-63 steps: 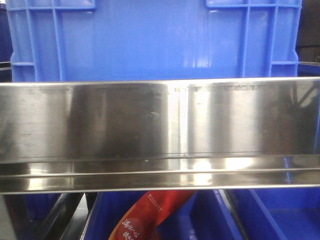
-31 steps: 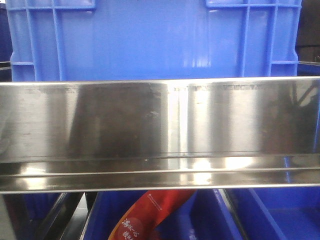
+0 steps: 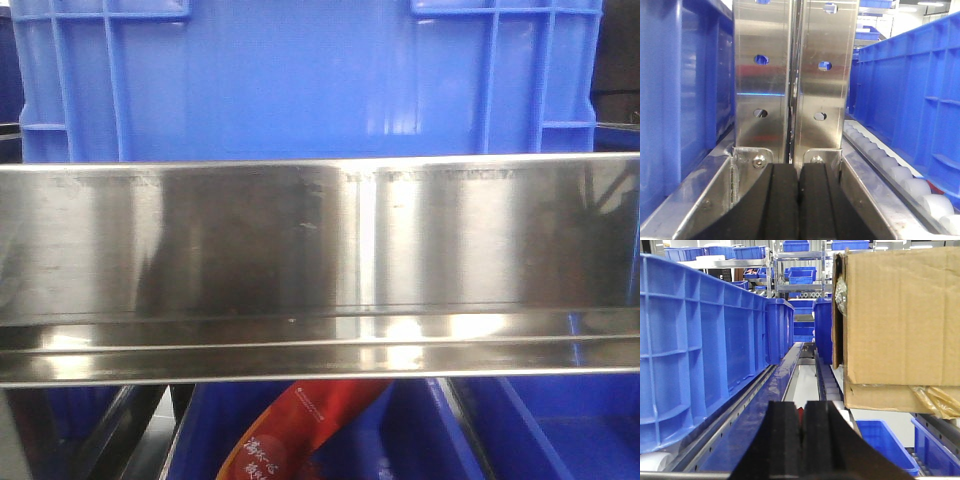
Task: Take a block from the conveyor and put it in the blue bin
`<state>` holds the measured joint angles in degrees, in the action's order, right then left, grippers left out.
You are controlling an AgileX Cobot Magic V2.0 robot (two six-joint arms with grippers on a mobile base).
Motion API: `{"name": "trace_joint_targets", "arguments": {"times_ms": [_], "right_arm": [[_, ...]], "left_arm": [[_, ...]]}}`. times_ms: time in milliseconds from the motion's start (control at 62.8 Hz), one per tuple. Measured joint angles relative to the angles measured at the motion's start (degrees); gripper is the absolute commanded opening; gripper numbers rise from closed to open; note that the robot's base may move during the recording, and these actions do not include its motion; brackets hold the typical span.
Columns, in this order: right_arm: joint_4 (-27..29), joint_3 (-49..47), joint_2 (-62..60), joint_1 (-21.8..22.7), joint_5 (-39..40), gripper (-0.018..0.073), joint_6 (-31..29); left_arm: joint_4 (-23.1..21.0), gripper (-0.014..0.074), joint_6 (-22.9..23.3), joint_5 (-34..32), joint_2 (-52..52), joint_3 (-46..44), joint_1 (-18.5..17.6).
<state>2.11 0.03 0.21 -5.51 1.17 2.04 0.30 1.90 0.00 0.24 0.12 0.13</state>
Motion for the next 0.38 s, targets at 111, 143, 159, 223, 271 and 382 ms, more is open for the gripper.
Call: {"name": "trace_joint_targets", "arguments": {"times_ms": [111, 143, 159, 223, 271, 382], "right_arm": [[0.00, 0.00, 0.00, 0.00, 0.00, -0.0162, 0.00], [0.00, 0.00, 0.00, 0.00, 0.00, -0.0162, 0.00], [0.00, 0.00, 0.00, 0.00, 0.00, -0.0162, 0.00], [0.00, 0.00, 0.00, 0.00, 0.00, -0.0162, 0.00], [0.00, 0.00, 0.00, 0.00, 0.00, -0.0162, 0.00], [0.00, 0.00, 0.00, 0.00, 0.00, -0.0162, 0.00]], "left_arm": [[0.00, -0.0111, 0.00, 0.00, 0.00, 0.00, 0.00], [0.00, -0.0111, 0.00, 0.00, 0.00, 0.00, 0.00], [0.00, -0.0111, 0.00, 0.00, 0.00, 0.00, 0.00], [0.00, -0.0111, 0.00, 0.00, 0.00, 0.00, 0.00], [0.00, -0.0111, 0.00, 0.00, 0.00, 0.00, 0.00], [0.00, -0.0111, 0.00, 0.00, 0.00, 0.00, 0.00]]}}
